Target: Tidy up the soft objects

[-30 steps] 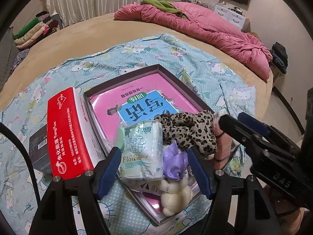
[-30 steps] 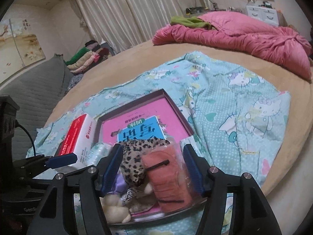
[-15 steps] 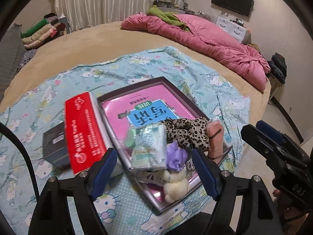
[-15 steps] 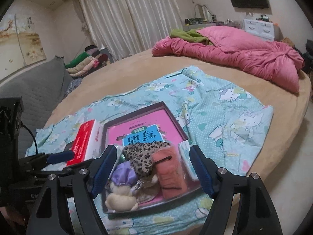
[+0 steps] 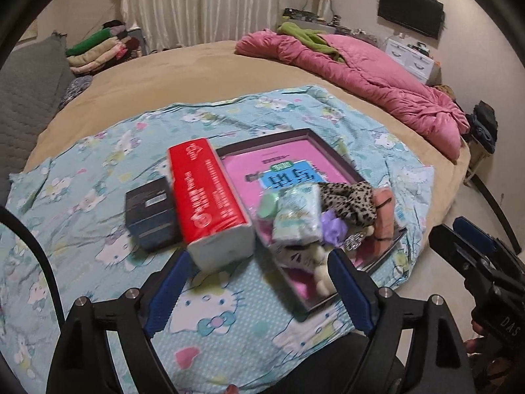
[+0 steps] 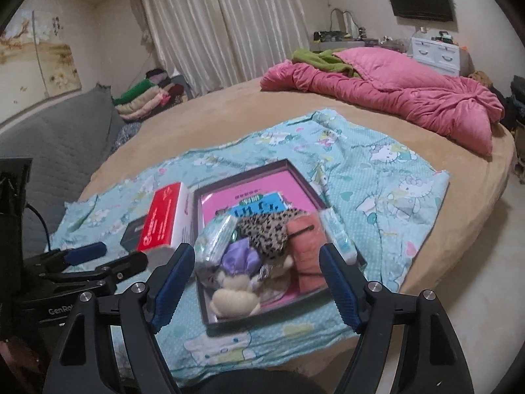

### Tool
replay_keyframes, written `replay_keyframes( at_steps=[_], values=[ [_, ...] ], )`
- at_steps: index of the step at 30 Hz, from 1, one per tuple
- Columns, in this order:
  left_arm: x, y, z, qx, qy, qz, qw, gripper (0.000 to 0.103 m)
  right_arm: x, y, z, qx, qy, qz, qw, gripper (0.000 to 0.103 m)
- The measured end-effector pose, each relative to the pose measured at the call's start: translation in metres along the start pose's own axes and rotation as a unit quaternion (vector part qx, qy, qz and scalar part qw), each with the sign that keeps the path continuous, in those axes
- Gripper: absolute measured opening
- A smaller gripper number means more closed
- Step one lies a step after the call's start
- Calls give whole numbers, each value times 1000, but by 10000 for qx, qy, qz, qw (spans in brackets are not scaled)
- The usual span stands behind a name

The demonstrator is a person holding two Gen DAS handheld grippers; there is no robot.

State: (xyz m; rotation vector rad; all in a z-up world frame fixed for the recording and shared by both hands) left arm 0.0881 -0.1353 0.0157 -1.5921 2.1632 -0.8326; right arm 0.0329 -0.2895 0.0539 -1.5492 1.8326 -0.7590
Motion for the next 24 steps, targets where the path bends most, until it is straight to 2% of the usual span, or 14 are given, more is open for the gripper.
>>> replay_keyframes(
  at_steps=[11,24],
  values=[
    [-20,24,-21,-76,-206,-241,9995,87,-18,22,-8,-240,6,-133,9996,80],
    [-20,55,-25,-243,-199,-362,9988,87,-27,39,-19,-142,200,-309,9992,81]
  ],
)
Point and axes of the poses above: each gripper's, at about its wrist camera, not at the fingertips, and z roughly the way its jaws point, x to its right, y to its underside, the point moved 5 cm from there along z, roughly the way its jaws point, and after that the axes turned 1 degree about x, right-handed, at the moved point
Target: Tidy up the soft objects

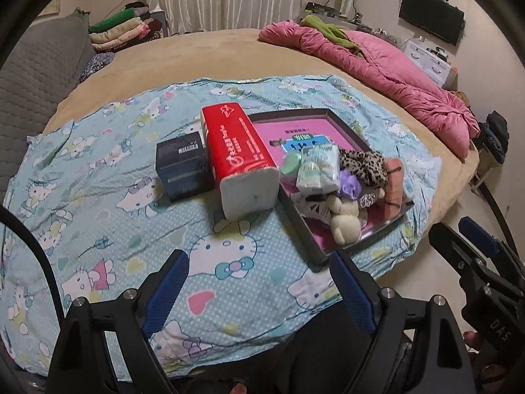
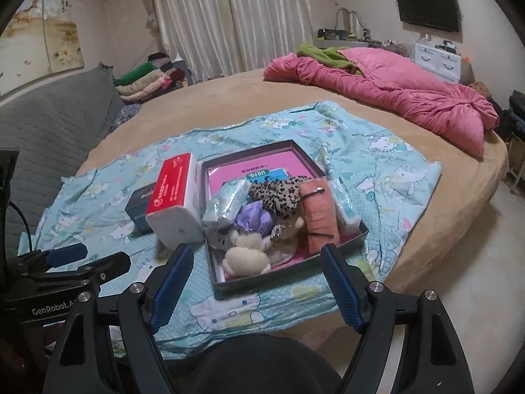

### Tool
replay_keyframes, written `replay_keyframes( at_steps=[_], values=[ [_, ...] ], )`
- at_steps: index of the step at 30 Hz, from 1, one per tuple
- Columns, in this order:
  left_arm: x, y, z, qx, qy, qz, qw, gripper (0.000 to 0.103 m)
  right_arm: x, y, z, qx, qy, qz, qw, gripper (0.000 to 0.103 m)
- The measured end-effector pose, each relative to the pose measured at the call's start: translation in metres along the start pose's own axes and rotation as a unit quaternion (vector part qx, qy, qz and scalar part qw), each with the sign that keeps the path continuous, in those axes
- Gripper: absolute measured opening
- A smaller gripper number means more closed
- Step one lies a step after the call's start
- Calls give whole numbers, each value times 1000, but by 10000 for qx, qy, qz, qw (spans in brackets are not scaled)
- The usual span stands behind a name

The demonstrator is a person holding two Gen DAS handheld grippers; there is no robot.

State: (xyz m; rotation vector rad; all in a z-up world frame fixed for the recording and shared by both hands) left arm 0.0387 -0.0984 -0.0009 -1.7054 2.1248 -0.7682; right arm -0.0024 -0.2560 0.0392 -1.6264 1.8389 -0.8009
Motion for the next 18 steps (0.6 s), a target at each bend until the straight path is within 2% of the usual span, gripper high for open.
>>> replay_keyframes(
  at_steps=[9,18],
  values=[
    [2,16,-2,-73,-77,-56,9999,87,-6,14,-2,-126,-39,-34,9999,81],
    [2,23,-3,-146,-215,-98,9996,87,-8,18,-4,-111,-54,-85,9999,91]
  ],
)
Point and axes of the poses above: each gripper's, at about its wrist camera, not at the fingertips, and z roughly the way its jaws point, x to its right, y to its underside, the point moved 5 cm from there along z, roughly the way its jaws point, and after that the axes turned 1 degree about x, right-handed, at the moved point
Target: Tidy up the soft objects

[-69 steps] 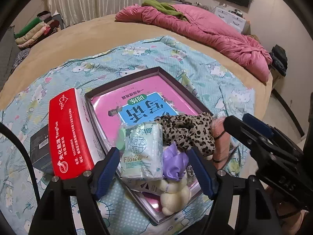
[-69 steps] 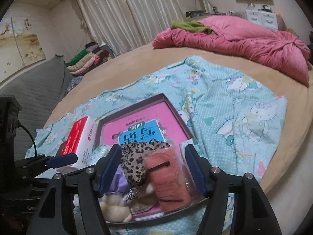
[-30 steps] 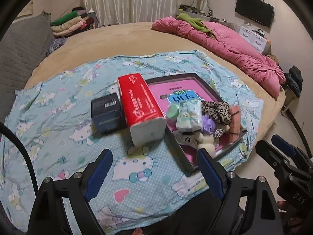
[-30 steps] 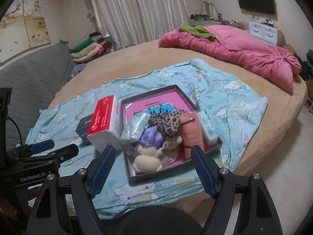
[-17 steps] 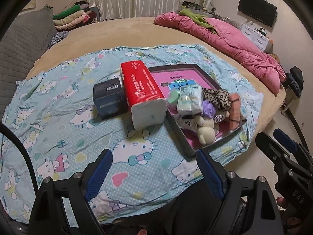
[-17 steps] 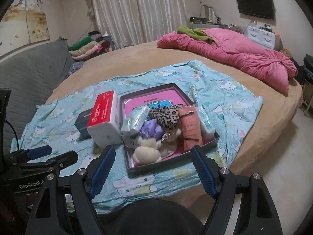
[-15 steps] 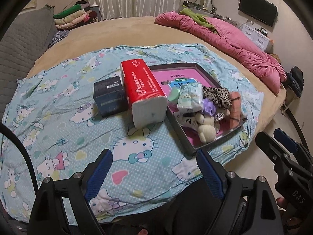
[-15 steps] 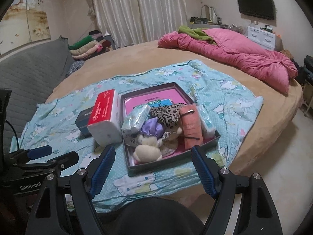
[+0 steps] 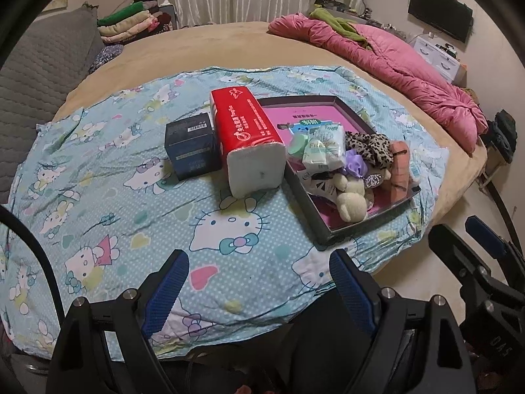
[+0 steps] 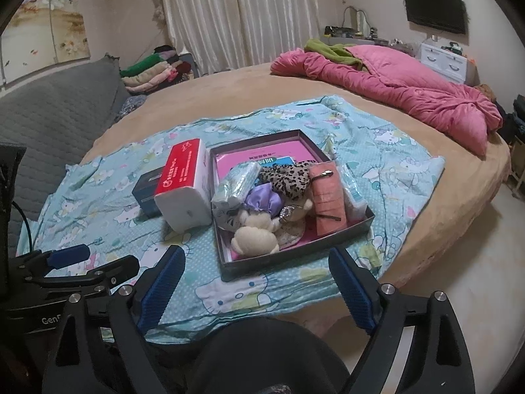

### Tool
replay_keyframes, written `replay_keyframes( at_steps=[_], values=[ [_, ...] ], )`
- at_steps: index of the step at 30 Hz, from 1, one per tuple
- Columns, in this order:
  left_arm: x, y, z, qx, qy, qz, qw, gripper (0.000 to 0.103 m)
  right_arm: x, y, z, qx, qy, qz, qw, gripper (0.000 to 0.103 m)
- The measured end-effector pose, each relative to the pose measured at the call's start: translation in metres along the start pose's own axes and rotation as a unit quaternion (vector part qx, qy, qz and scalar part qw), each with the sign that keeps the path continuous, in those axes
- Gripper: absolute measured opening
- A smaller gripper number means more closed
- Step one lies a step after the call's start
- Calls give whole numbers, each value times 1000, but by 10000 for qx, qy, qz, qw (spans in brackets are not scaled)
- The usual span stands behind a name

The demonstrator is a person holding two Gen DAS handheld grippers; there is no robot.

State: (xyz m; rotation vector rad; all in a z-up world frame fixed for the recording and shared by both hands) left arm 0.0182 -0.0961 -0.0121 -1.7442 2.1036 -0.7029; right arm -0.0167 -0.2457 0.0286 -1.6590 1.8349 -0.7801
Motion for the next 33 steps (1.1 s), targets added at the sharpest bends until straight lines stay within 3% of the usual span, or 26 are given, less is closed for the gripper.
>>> replay_keyframes(
  at_steps=[20,33],
  values=[
    [12,4,-3,-19,-5,88,10000,87,10,9,-3,-113,74,98,9999,101],
    [16,7,-2,-36,-27,137,9999,87,12,11,-3,-167,92,120,9997,101]
  ],
)
Point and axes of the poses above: each gripper's, at about its wrist camera, not at the fingertips, and z roughly the way its jaws point, x to its right, y to its underside, the point moved 5 cm from there along z, roughly the way its jaws point, and after that the axes turned 1 degree about x, right-handed, at the moved point
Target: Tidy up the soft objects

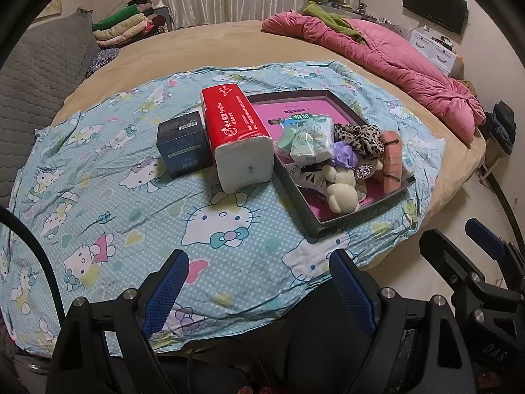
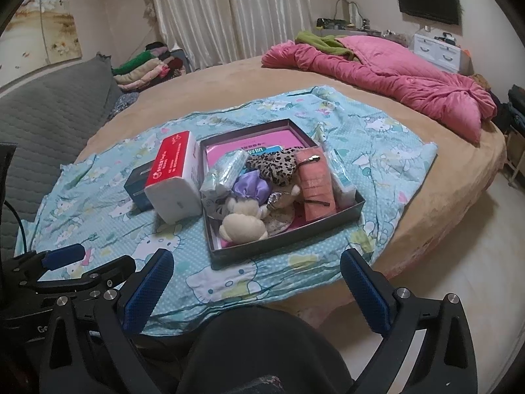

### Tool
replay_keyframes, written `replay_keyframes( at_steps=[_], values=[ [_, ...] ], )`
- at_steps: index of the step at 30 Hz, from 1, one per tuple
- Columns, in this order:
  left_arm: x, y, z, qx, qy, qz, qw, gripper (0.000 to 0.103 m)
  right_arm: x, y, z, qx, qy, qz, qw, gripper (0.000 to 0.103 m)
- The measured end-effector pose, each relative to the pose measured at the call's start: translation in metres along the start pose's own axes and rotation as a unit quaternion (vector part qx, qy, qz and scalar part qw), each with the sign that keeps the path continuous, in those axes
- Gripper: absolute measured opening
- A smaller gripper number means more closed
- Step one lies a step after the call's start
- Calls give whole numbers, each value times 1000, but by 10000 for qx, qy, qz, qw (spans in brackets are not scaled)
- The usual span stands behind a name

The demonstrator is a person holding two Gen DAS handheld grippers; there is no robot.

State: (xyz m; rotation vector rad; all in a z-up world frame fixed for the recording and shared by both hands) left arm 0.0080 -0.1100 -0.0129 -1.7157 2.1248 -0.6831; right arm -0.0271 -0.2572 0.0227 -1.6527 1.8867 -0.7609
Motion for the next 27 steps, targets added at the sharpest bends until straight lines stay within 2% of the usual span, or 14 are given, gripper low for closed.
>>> replay_keyframes(
  at_steps=[27],
  values=[
    [-6,2,12,17,-54,-109,9999,87,5,5,7,-103,-37,174,9998,101]
  ],
)
Point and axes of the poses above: each gripper's, at about its wrist camera, not at the fingertips, and z roughly the way its jaws point, x to its right, y to its underside, the point moved 5 cm from there along z, roughly the way its jaws point, and after that the axes turned 1 degree about x, right-handed, at the moved point
